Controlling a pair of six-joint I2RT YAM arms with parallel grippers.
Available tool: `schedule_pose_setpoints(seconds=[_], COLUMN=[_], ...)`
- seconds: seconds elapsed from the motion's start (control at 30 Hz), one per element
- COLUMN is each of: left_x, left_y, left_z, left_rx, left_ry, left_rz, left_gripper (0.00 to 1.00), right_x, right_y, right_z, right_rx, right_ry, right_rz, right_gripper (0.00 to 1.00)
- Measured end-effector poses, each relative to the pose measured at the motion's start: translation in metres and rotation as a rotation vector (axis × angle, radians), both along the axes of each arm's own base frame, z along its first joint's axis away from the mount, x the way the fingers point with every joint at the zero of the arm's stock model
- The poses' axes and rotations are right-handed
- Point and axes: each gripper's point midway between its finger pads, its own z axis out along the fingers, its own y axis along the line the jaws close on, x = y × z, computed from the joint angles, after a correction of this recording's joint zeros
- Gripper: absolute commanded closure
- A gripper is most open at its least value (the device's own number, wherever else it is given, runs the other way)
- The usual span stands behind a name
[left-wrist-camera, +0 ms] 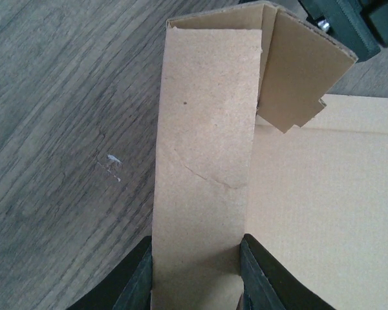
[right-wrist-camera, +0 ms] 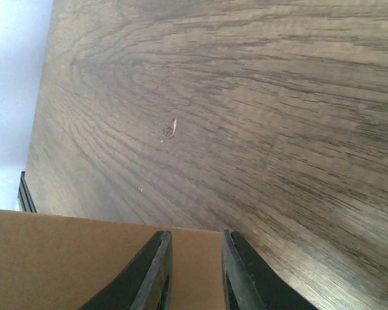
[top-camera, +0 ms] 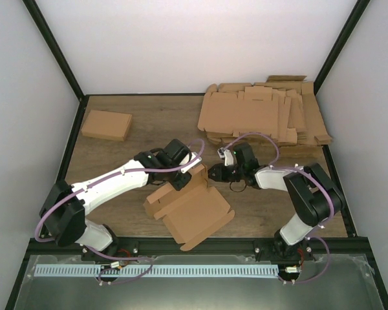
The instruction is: Fold the paper box
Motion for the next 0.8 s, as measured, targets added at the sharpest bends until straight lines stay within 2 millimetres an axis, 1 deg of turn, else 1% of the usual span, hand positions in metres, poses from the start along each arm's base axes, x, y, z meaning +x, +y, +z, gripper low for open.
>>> schedule_pose_setpoints(seconds=[0.2,0.43,0.63,0.8], left_x=[-0.002,-0.003,-0.003,-0.004], left_y=[-0.001,-0.002,-0.003,-0.002], left_z=[0.000,0.000,0.000,0.000], left_rx=[-0.008,-0.015,-0.015,-0.011], left_ry=[0.010,0.016,0.017,0.017], left_rz=[-0.002,-0.003,-0.005,-0.011], left_gripper=[0.67,0.67,0.67,0.67], right_x=[-0.002,-0.008,-0.017,-0.022], right_y=[0.000,-0.006,-0.013,-0.013], right_z=[-0.008,-0.005,-0.002,-0.002], right_rx=[-0.037,-0.068,-0.072,-0.057], right_ry=[-0.016,-0.080,-0.172,-0.231], right_rz=[-0.055,-0.093,-0.068,-0.028], right_gripper=[0.76,0.74,0.68,0.64])
